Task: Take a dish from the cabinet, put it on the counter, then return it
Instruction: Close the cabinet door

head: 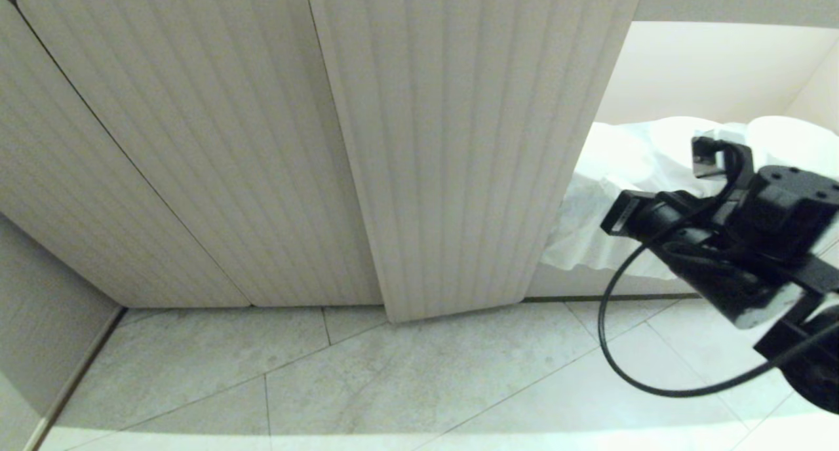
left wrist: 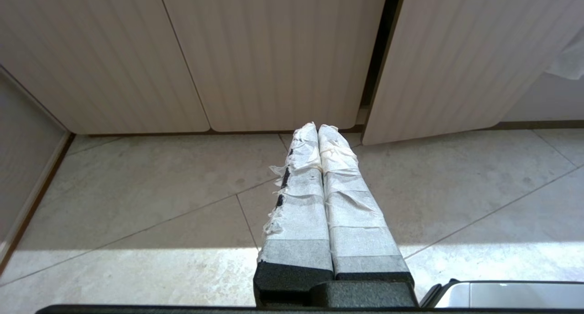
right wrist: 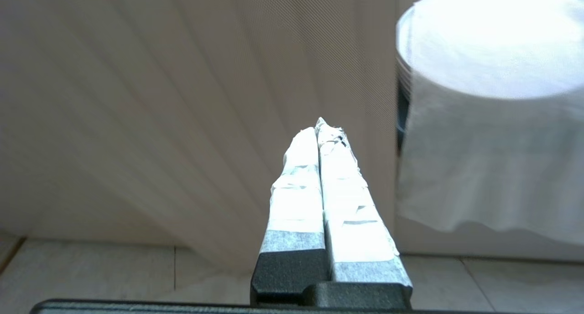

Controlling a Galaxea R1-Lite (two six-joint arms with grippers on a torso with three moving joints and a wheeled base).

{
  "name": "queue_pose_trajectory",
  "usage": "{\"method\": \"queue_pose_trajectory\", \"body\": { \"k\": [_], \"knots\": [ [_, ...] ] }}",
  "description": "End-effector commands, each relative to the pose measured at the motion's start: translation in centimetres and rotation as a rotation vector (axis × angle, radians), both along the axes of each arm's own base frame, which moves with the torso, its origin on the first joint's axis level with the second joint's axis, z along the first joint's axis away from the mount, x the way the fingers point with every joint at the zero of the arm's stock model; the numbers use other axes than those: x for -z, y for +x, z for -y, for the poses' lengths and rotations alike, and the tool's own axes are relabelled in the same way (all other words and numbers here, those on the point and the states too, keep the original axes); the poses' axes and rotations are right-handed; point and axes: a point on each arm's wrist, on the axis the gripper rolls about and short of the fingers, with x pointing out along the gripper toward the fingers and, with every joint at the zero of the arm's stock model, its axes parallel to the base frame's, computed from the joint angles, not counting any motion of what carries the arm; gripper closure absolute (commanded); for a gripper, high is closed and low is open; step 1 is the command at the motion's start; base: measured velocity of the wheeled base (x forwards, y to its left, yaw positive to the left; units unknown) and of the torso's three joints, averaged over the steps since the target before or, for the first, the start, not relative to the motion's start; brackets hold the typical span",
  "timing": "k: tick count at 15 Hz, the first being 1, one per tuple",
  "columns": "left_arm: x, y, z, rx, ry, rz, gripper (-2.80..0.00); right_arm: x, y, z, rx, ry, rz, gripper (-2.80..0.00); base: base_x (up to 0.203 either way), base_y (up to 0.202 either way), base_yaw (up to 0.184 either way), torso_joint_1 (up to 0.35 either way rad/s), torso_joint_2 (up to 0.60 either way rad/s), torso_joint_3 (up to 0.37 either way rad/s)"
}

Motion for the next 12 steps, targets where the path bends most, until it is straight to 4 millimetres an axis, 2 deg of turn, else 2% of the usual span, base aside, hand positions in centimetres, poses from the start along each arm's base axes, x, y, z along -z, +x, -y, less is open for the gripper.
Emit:
{"method": "queue_pose_trajectory", "body": {
  "k": [1,8,10,12],
  "knots": [
    [0.0,0.0,0.0,0.000,-0.001,0.001,0.00,-2.1,-4.4,1.9,0.006,0.021,0.071,0.00,0.000,0.000,0.000,0.000,0.00,0.000],
    [0.0,0.0,0.0,0.000,-0.001,0.001,0.00,-3.7,-14.3,6.3,0.039,-0.039,0.106,0.00,0.000,0.000,0.000,0.000,0.00,0.000],
    [0.0,0.0,0.0,0.000,-0.001,0.001,0.00,-3.0,-17.2,7.4,0.044,-0.063,0.101,0.00,0.000,0.000,0.000,0.000,0.00,0.000],
    [0.0,0.0,0.0,0.000,-0.001,0.001,0.00,-0.5,-19.3,8.3,0.060,-0.109,0.062,0.00,0.000,0.000,0.000,0.000,0.00,0.000]
  ]
}}
